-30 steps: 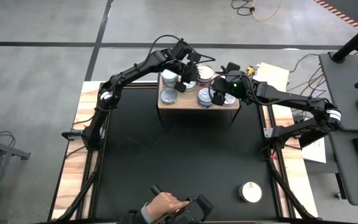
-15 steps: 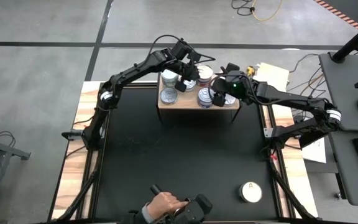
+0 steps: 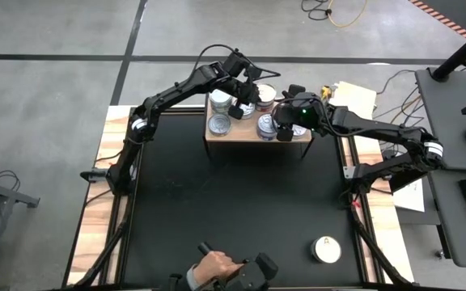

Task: Stack canned seafood by type on shelf
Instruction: Stack the blue pink tuna can on top of the blue pink tuna can on the shelf

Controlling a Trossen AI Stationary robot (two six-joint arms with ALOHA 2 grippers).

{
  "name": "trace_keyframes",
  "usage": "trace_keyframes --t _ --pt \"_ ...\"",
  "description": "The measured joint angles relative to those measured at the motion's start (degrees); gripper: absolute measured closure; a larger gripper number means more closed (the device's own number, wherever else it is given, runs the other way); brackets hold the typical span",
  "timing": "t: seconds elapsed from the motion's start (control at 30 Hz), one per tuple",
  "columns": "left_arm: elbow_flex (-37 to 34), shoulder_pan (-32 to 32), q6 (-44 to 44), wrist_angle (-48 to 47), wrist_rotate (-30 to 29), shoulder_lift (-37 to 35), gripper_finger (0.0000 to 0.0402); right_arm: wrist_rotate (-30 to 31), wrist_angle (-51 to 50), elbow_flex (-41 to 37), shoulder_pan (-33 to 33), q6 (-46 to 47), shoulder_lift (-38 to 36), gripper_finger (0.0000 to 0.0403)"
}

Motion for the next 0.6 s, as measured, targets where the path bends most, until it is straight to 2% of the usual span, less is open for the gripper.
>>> trace_keyframes --t 0.43,0.6 --pt "0.56 -0.02 0.91 -0.43 0.30 0.00 0.0401 0.21 4.09 -0.07 -0.50 -3.30 4.35 0.0154" --pt "3.57 -0.09 -2.69 -0.29 -6.19 -0.06 0.0393 0.24 3.83 -0.13 -0.83 -1.53 3.21 0.0163"
